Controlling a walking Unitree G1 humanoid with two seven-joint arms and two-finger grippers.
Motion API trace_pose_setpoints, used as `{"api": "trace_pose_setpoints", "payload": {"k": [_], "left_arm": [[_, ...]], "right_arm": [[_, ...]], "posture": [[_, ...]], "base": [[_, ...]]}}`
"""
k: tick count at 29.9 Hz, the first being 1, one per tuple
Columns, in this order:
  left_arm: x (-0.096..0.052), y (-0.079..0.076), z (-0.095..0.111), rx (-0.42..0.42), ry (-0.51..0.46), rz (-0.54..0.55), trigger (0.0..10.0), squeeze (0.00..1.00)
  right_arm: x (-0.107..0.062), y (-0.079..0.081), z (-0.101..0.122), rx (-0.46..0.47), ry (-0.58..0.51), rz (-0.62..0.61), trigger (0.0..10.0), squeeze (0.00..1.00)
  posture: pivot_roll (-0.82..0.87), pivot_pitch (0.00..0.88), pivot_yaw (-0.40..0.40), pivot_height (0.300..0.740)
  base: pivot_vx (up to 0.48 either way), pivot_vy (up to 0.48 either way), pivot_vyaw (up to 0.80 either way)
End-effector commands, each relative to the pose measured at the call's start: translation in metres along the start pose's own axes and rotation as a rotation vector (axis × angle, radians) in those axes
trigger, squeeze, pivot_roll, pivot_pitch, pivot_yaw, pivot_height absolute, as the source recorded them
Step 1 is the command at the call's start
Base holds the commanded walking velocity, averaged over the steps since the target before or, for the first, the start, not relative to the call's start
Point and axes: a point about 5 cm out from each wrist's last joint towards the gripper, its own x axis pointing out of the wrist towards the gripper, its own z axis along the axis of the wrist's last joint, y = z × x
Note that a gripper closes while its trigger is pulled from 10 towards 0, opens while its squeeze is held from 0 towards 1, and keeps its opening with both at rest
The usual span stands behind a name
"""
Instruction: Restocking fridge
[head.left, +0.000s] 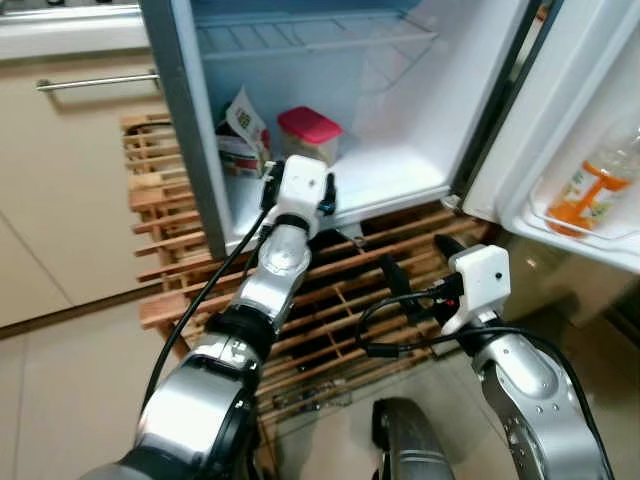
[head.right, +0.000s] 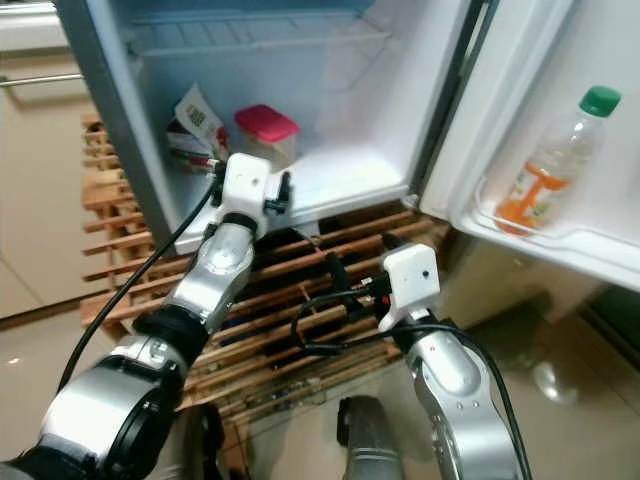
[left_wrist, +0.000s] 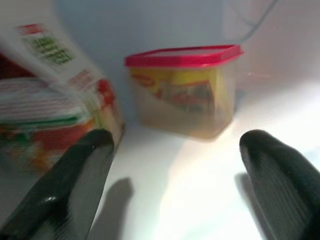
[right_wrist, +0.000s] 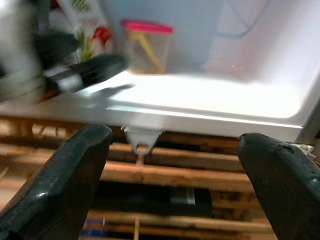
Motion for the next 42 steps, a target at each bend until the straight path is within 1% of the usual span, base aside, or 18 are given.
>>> {"api": "trace_pose_setpoints", "payload": {"k": [1,3,4,6,9,10,13,14,16,18,20,24,27,28,32,35,42], "left_arm": [[-0.006,-0.003,0.006,-0.022,-0.04,-0.063,10.0,0.0],[-0.016,-0.001,0.014,-0.06,-0.096,-0.112,10.0,0.0],[-0.021,-0.001,0.015,-0.079,-0.099,-0.131,10.0,0.0],[-0.039,0.002,0.028,-0.122,-0.16,-0.201,10.0,0.0],[-0.057,0.005,0.039,-0.065,-0.222,-0.241,10.0,0.0],[-0.063,0.006,0.043,-0.064,-0.242,-0.246,10.0,0.0],[-0.072,0.009,0.05,-0.086,-0.272,-0.246,10.0,0.0],[-0.072,0.01,0.05,-0.09,-0.267,-0.229,10.0,0.0],[-0.067,0.007,0.051,-0.07,-0.238,-0.204,10.0,0.0],[-0.062,0.005,0.055,-0.086,-0.23,-0.209,10.0,0.0],[-0.058,0.002,0.055,-0.1,-0.211,-0.209,10.0,0.0],[-0.056,-0.001,0.051,-0.14,-0.175,-0.21,10.0,0.0],[-0.052,-0.001,0.05,-0.135,-0.164,-0.199,10.0,0.0],[-0.048,-0.003,0.047,-0.111,-0.142,-0.2,10.0,0.0],[-0.045,-0.007,0.046,-0.083,-0.125,-0.215,10.0,0.0],[-0.043,-0.01,0.046,-0.031,-0.128,-0.218,10.0,0.0],[-0.04,-0.014,0.045,-0.05,-0.119,-0.23,10.0,0.0]], "right_arm": [[0.001,-0.006,-0.001,0.005,-0.008,-0.035,10.0,0.0],[0.004,-0.008,-0.002,0.014,-0.018,-0.057,10.0,0.0],[0.005,-0.009,-0.002,0.018,-0.022,-0.07,10.0,0.0],[0.007,-0.017,-0.001,0.023,-0.054,-0.147,10.0,0.0],[0.002,-0.03,0.003,0.049,-0.109,-0.275,10.0,0.0],[0.0,-0.034,0.004,0.043,-0.12,-0.311,10.0,0.0],[-0.004,-0.042,0.006,0.01,-0.135,-0.37,10.0,0.0],[-0.005,-0.045,0.007,-0.004,-0.145,-0.389,10.0,0.0],[-0.004,-0.048,0.009,-0.017,-0.161,-0.406,10.0,0.0],[0.0,-0.049,0.01,-0.016,-0.167,-0.407,10.0,0.0],[0.007,-0.046,0.012,-0.014,-0.18,-0.388,10.0,0.0],[0.017,-0.042,0.012,-0.005,-0.178,-0.351,10.0,0.0],[0.026,-0.038,0.009,0.005,-0.164,-0.312,10.0,0.0],[0.029,-0.037,0.008,0.005,-0.158,-0.304,10.0,0.0],[0.033,-0.036,0.006,-0.016,-0.15,-0.304,10.0,0.0],[0.034,-0.035,0.008,-0.023,-0.161,-0.302,10.0,0.0],[0.036,-0.034,0.006,-0.034,-0.156,-0.291,10.0,0.0]], "posture": [[-0.16,0.0,0.021,0.605],[-0.14,0.0,0.024,0.605],[-0.14,0.0,0.025,0.605],[-0.13,0.0,0.026,0.605],[-0.12,0.0,0.026,0.605],[-0.12,0.0,0.026,0.605],[-0.13,0.0,0.025,0.605],[-0.13,0.0,0.022,0.605],[-0.12,0.0,0.019,0.605],[-0.13,0.0,0.019,0.605],[-0.14,0.0,0.021,0.605],[-0.15,0.0,0.024,0.605],[-0.14,0.0,0.019,0.605],[-0.14,0.0,0.018,0.605],[-0.14,0.0,0.018,0.605],[-0.14,0.0,0.018,0.605],[-0.15,0.0,0.022,0.605]], "base": [[0.0,0.0,0.0],[0.0,0.0,0.0],[0.0,0.0,0.0],[0.0,0.0,0.0],[0.0,0.0,0.0],[0.0,0.0,0.0],[0.0,0.0,0.0],[0.0,0.0,0.0],[0.0,0.0,0.0],[0.0,0.0,0.0],[0.0,0.0,0.0],[0.0,0.0,0.0],[0.0,0.0,0.0],[0.0,0.0,0.0],[0.0,-0.184,0.0],[0.0,-0.474,0.53],[0.0,-0.48,0.72]]}}
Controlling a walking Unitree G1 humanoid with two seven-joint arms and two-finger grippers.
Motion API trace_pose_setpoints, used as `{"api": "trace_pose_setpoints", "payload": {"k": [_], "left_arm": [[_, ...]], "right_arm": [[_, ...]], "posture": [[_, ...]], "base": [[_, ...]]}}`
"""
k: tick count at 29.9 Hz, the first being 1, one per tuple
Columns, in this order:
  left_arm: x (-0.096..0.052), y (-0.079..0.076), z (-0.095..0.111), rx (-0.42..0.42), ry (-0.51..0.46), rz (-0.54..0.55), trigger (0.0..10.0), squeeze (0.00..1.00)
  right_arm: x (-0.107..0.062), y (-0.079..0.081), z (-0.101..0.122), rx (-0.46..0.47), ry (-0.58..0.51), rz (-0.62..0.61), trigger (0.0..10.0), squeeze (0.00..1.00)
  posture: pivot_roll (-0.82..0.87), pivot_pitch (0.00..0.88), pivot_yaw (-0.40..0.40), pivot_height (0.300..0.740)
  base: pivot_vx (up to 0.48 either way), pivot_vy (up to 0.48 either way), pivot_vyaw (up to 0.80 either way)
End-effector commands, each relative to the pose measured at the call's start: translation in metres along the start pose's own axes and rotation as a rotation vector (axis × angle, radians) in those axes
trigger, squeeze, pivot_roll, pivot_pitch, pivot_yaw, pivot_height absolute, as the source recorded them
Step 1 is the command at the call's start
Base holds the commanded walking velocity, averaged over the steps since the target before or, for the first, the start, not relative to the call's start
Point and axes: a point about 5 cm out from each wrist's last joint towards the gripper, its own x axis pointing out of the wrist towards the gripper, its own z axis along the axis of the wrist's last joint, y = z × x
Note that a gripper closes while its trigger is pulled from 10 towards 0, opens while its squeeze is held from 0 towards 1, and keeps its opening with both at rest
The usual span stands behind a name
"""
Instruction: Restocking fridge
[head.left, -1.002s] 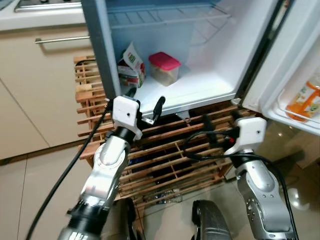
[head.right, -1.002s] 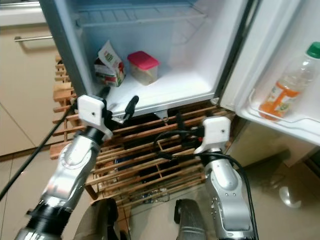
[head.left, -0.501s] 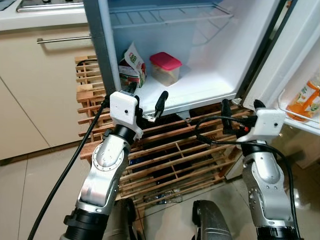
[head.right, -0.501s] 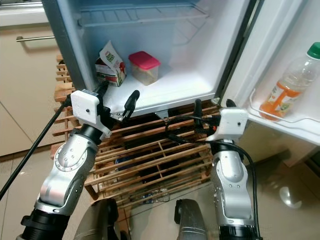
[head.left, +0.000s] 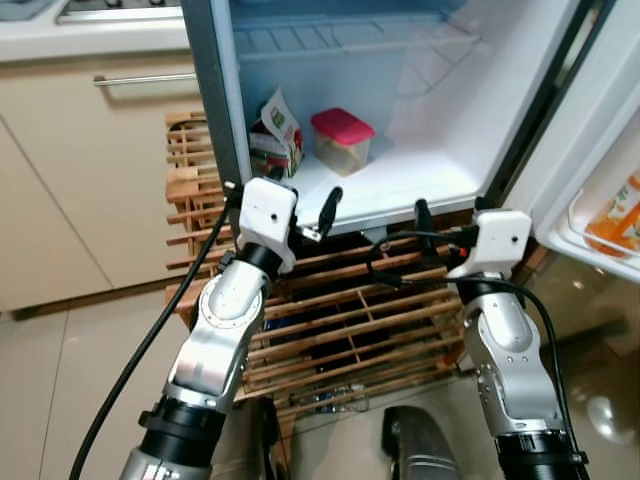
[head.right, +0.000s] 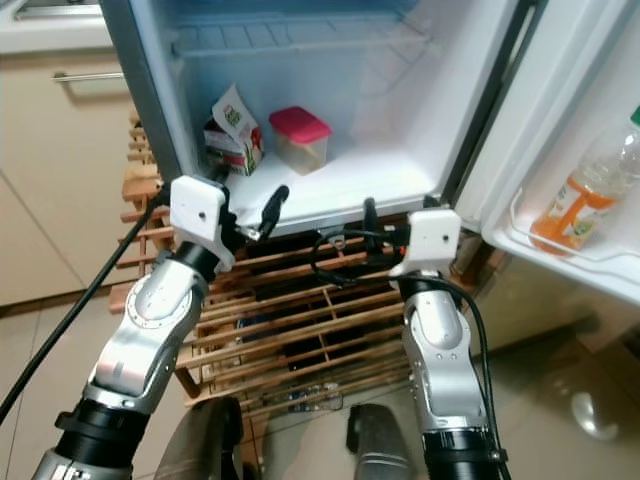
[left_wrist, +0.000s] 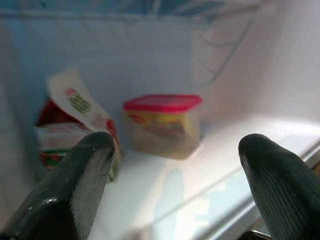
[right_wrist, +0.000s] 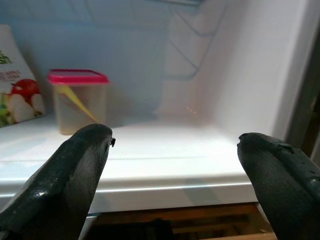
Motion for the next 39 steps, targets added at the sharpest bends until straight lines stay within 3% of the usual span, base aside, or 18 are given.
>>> {"api": "trace_pose_setpoints", "payload": {"k": [1,4,9,27,31,39], "left_arm": [[0.004,-0.007,0.002,-0.018,-0.01,-0.029,10.0,0.0],[0.003,-0.009,0.003,-0.05,-0.028,-0.038,10.0,0.0],[0.001,-0.008,0.0,-0.036,-0.015,-0.031,10.0,0.0],[-0.006,0.001,-0.013,-0.044,0.024,-0.001,10.0,0.0],[-0.007,0.004,-0.016,0.046,0.032,0.011,10.0,0.0],[-0.009,0.004,-0.019,-0.002,0.046,0.017,10.0,0.0]], "right_arm": [[-0.002,-0.004,-0.003,-0.008,0.007,-0.011,10.0,0.0],[-0.003,-0.003,-0.004,-0.007,0.017,0.006,10.0,0.0],[-0.007,-0.004,-0.003,-0.002,0.01,0.013,10.0,0.0],[-0.01,-0.001,-0.002,0.012,0.004,0.024,10.0,0.0],[-0.013,0.002,-0.003,0.002,0.001,0.038,10.0,0.0],[-0.014,-0.003,-0.009,0.013,0.03,0.01,10.0,0.0]], "posture": [[-0.15,0.0,0.021,0.605],[-0.15,0.0,0.019,0.605],[-0.15,0.0,0.014,0.605],[-0.15,0.0,0.024,0.7],[-0.15,0.0,0.025,0.72],[-0.14,0.0,0.025,0.74]], "base": [[0.0,-0.48,0.68],[0.0,-0.347,0.23],[0.0,0.0,0.0],[0.0,0.0,0.0],[0.0,0.0,0.0],[0.0,0.0,0.0]]}}
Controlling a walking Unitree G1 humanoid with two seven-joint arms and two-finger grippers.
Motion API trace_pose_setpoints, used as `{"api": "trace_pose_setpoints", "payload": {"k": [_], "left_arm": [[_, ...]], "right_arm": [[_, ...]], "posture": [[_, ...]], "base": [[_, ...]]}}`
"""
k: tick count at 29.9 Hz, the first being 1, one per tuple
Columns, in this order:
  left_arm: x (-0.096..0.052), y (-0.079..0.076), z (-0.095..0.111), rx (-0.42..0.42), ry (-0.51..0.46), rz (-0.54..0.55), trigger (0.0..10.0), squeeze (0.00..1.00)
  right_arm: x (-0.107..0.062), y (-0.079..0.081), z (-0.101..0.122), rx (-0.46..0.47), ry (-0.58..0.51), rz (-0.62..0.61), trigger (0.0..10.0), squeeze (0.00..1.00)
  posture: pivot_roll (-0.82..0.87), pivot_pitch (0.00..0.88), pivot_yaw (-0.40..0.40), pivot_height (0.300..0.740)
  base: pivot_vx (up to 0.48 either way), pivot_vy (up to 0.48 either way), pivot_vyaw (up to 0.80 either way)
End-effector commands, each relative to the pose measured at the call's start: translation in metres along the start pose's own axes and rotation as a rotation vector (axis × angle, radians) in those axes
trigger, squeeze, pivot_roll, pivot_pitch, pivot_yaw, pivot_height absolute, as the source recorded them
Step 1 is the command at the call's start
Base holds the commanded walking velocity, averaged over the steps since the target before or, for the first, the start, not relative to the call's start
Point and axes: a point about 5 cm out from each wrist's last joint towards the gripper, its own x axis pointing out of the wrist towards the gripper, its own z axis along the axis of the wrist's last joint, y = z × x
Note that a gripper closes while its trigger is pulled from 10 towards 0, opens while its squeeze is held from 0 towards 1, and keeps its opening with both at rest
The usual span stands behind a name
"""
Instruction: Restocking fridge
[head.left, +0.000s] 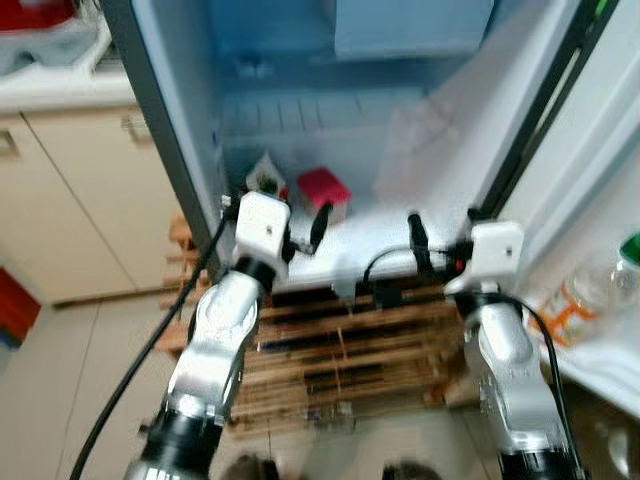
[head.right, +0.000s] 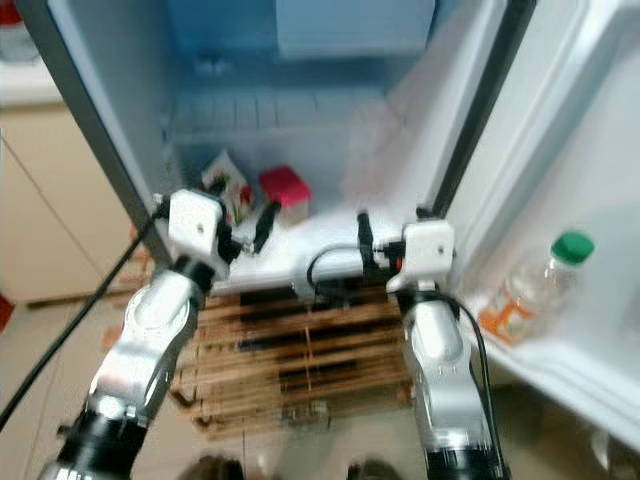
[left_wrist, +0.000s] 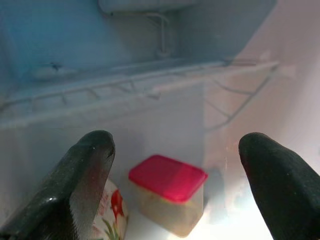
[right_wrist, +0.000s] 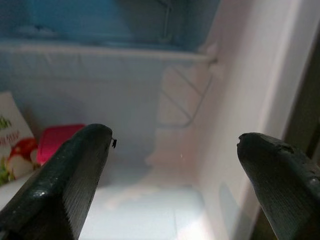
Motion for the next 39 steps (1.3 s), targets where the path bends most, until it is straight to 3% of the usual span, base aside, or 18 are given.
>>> {"api": "trace_pose_setpoints", "payload": {"k": [1,24,30,39], "left_arm": [[-0.001,0.0,-0.004,-0.008,0.021,-0.002,10.0,0.0],[0.005,0.002,-0.004,-0.038,0.02,0.037,10.0,0.0],[0.003,-0.001,-0.002,-0.06,0.005,0.023,10.0,0.0],[0.008,-0.007,-0.001,-0.076,-0.007,-0.003,10.0,0.0]], "right_arm": [[0.0,-0.003,0.0,0.013,0.0,-0.016,10.0,0.0],[-0.002,-0.005,-0.009,0.011,0.043,-0.015,10.0,0.0],[-0.005,-0.007,-0.012,0.001,0.059,-0.019,10.0,0.0],[-0.001,-0.009,-0.012,-0.013,0.063,-0.013,10.0,0.0]], "posture": [[-0.14,0.0,0.025,0.74],[-0.15,0.0,0.02,0.74],[-0.16,0.0,0.02,0.74],[-0.16,0.0,0.007,0.74]], "base": [[0.0,0.0,0.0],[-0.273,-0.01,0.0],[0.0,0.0,0.0],[0.0,-0.451,0.0]]}}
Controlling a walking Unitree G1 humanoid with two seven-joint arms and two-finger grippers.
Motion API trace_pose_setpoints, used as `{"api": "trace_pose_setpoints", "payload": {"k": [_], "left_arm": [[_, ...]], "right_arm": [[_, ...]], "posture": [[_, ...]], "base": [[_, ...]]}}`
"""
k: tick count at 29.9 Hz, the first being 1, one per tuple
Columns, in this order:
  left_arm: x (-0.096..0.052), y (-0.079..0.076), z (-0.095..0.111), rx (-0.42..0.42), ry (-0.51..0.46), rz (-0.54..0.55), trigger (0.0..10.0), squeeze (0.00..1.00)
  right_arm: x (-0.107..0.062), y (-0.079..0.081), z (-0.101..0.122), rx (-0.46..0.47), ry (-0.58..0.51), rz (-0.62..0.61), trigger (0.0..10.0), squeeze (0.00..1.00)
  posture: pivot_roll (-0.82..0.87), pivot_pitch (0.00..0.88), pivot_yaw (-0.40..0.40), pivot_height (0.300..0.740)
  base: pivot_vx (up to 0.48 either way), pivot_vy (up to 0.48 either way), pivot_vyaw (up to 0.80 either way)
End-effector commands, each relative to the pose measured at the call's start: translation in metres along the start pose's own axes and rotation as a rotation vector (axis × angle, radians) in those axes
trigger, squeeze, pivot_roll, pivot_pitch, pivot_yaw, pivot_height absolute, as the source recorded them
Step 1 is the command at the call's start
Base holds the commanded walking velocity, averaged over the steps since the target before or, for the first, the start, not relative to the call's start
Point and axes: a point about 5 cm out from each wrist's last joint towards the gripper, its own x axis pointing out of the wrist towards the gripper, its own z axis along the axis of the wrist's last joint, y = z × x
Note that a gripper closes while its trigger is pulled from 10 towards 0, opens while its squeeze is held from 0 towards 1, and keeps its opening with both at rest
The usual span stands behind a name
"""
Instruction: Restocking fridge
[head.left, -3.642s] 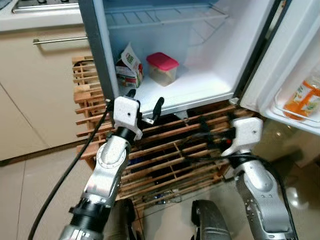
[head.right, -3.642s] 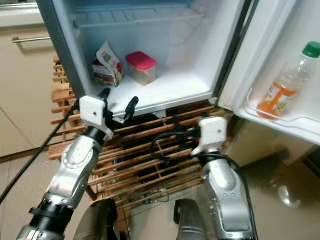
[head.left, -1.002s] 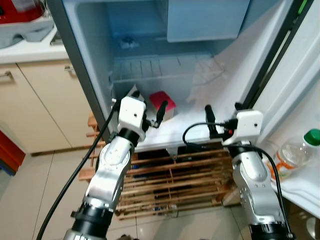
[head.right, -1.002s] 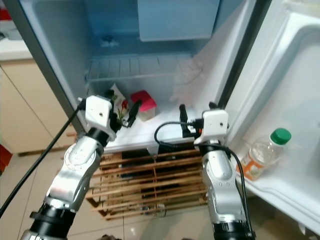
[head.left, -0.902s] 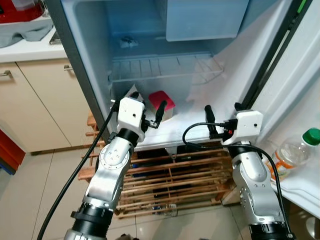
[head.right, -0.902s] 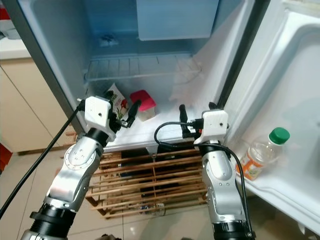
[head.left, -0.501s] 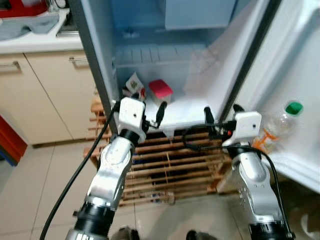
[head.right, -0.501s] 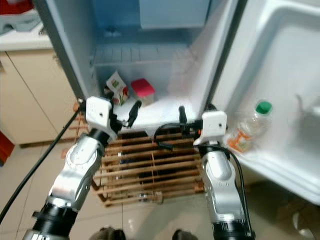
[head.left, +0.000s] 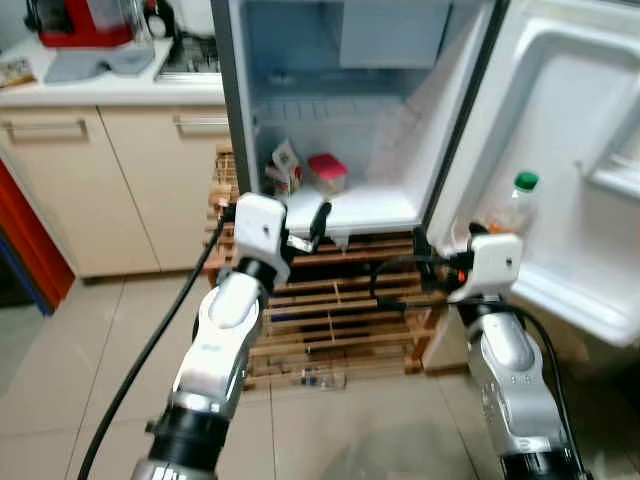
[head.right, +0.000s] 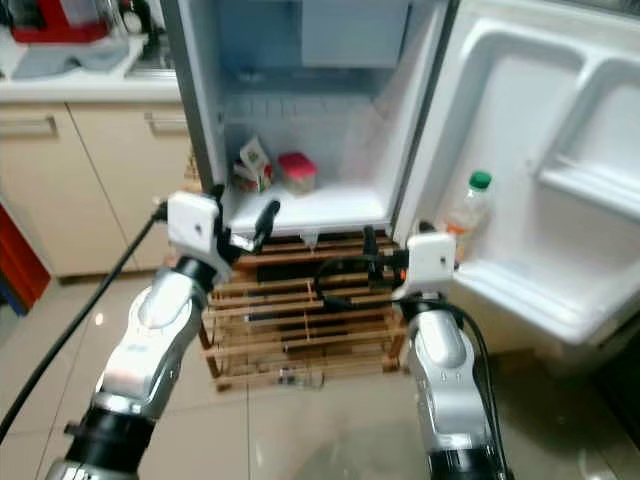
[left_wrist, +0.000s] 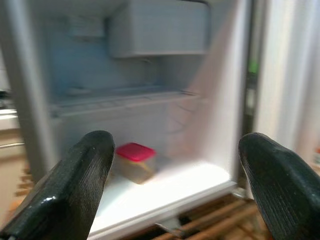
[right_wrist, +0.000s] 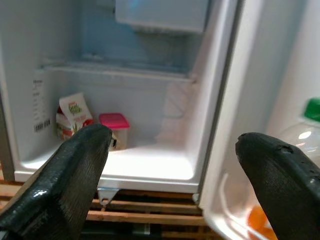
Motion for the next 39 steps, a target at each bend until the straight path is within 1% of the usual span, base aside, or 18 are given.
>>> {"api": "trace_pose_setpoints", "payload": {"k": [1,7,9,10,11,12,16,18,20,21,22,23,24,26,27,29,33,39], "left_arm": [[0.006,-0.009,0.002,-0.007,-0.011,-0.039,10.0,0.0],[0.008,-0.002,0.008,0.016,-0.029,-0.025,10.0,0.0],[0.002,0.0,0.007,0.005,-0.032,-0.021,10.0,0.0],[0.001,0.001,0.006,0.0,-0.023,-0.017,10.0,0.0],[-0.001,0.002,0.003,-0.003,-0.011,-0.011,10.0,0.0],[-0.001,0.002,0.003,-0.003,-0.011,-0.011,10.0,0.0],[-0.001,0.007,-0.008,-0.004,0.036,0.006,10.0,0.0],[-0.002,0.015,-0.027,0.008,0.118,0.027,10.0,0.0],[-0.01,0.025,-0.067,0.083,0.346,0.022,10.0,0.0],[-0.01,0.025,-0.067,0.083,0.346,0.022,10.0,0.0],[-0.018,0.03,-0.087,0.104,0.468,0.014,10.0,0.0],[-0.033,0.039,-0.111,0.085,0.635,0.041,10.0,0.0],[-0.033,0.039,-0.111,0.085,0.635,0.041,10.0,0.0],[-0.063,0.048,-0.143,-0.022,0.871,0.083,10.0,0.0],[-0.072,0.048,-0.15,-0.052,0.925,0.092,10.0,0.0],[-0.077,0.047,-0.154,-0.029,0.941,0.061,10.0,0.0],[-0.075,0.039,-0.155,0.031,0.92,-0.022,10.0,0.0],[-0.072,0.036,-0.158,0.059,0.921,-0.04,10.0,0.0]], "right_arm": [[-0.003,-0.008,-0.005,-0.005,0.027,-0.022,10.0,0.0],[-0.006,-0.003,-0.012,-0.003,0.053,0.034,10.0,0.0],[-0.017,0.006,-0.024,0.004,0.12,0.181,10.0,0.0],[-0.027,0.009,-0.033,-0.026,0.169,0.268,10.0,0.0],[-0.052,-0.001,-0.055,-0.072,0.289,0.349,10.0,0.0],[-0.052,-0.001,-0.055,-0.072,0.289,0.349,10.0,0.0],[-0.097,-0.033,-0.087,-0.141,0.51,0.373,10.0,0.0],[-0.115,-0.046,-0.105,-0.169,0.651,0.326,10.0,0.0],[-0.137,-0.067,-0.129,-0.246,0.832,0.199,10.0,0.0],[-0.137,-0.067,-0.129,-0.246,0.832,0.199,10.0,0.0],[-0.143,-0.078,-0.137,-0.307,0.896,0.125,10.0,0.0],[-0.145,-0.101,-0.14,-0.356,0.953,-0.061,10.0,0.0],[-0.145,-0.101,-0.14,-0.356,0.953,-0.061,10.0,0.0],[-0.131,-0.146,-0.125,-0.43,0.922,-0.438,10.0,0.0],[-0.124,-0.156,-0.117,-0.442,0.887,-0.524,10.0,0.0],[-0.091,-0.171,-0.091,-0.483,0.724,-0.603,10.0,0.0],[-0.028,-0.175,-0.048,-0.452,0.48,-0.605,10.0,0.0],[0.021,-0.165,-0.02,-0.455,0.384,-0.612,10.0,0.0]], "posture": [[-0.16,0.0,0.007,0.74],[-0.13,0.0,-0.002,0.74],[-0.12,0.0,0.005,0.74],[-0.12,0.0,0.006,0.74],[-0.13,0.0,0.011,0.74],[-0.13,0.0,0.011,0.74],[-0.15,0.0,0.025,0.74],[-0.16,0.0,0.028,0.74],[-0.17,0.0,0.034,0.74],[-0.17,0.0,0.034,0.74],[-0.17,0.0,0.035,0.74],[-0.18,0.0,0.043,0.74],[-0.18,0.0,0.043,0.74],[-0.18,0.0,0.054,0.74],[-0.18,0.0,0.054,0.74],[-0.15,0.0,0.059,0.74],[-0.13,0.0,0.055,0.74],[-0.11,0.0,0.051,0.74]], "base": [[0.0,-0.472,0.0],[0.0,-0.472,0.0],[0.0,-0.444,0.0],[0.0,0.0,0.0],[0.0,0.0,0.0],[0.0,0.0,0.0],[0.0,0.0,0.0],[0.0,0.0,0.0],[0.0,0.0,0.0],[0.0,0.0,0.0],[0.0,0.0,0.0],[0.0,0.0,0.0],[0.0,0.0,0.0],[0.0,0.0,0.0],[0.0,0.0,0.0],[0.0,0.0,0.0],[0.0,0.0,0.0],[0.0,0.0,0.0]]}}
